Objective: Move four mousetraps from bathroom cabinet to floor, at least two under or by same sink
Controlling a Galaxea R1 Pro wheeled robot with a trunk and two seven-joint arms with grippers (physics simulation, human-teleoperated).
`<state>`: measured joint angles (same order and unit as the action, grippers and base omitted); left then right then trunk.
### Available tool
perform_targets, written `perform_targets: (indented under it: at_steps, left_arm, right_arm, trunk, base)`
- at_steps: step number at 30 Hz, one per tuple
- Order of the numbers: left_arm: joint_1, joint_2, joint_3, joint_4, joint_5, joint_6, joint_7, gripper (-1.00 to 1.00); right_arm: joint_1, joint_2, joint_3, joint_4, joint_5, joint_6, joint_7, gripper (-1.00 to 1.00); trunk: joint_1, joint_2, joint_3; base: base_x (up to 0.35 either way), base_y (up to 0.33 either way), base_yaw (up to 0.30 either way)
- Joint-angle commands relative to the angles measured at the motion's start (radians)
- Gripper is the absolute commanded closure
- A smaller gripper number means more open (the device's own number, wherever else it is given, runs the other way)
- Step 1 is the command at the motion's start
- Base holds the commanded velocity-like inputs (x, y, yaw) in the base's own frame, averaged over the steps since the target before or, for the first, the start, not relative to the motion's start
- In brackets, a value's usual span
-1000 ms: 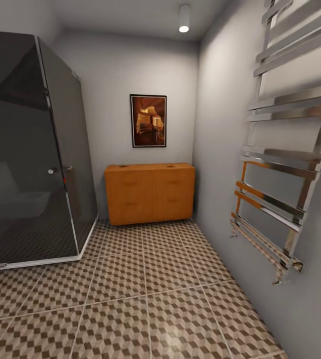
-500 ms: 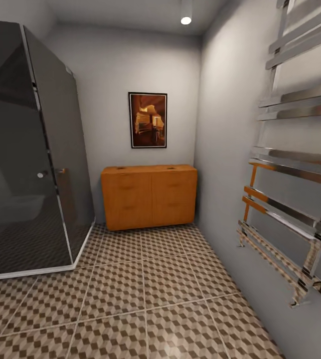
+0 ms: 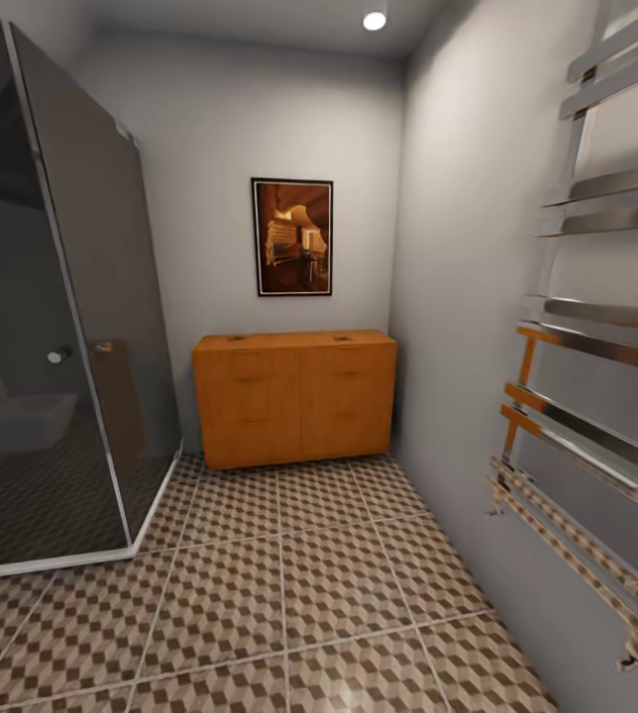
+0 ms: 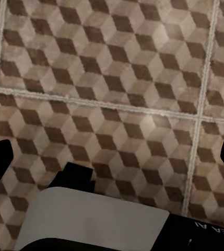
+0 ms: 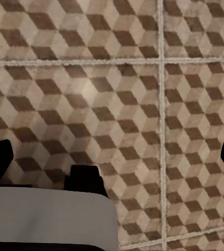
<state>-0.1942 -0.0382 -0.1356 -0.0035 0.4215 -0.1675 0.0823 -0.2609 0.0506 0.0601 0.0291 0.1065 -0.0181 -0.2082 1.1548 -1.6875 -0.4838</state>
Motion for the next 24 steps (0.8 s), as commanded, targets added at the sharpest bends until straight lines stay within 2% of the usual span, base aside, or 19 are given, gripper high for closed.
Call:
perform_targets:
  at_steps: [1,24]
  left_arm:
    - [-0.001,0.000,-0.009,0.000,0.006,-0.003,0.004,-1.00]
    - [-0.001,-0.002,-0.009,0.000,0.006,-0.003,0.004,-1.00]
  right_arm:
    - [-0.001,0.000,0.005,0.003,0.007,-0.002,-0.005,-1.00]
    - [-0.001,0.002,0.005,0.003,0.007,-0.001,-0.004,-1.00]
  trunk:
    - [0.001,-0.001,-0.001]
    - [0.001,-0.001,-0.001]
  base:
    - [0.322,0.000,0.000]
    - [0.322,0.000,0.000]
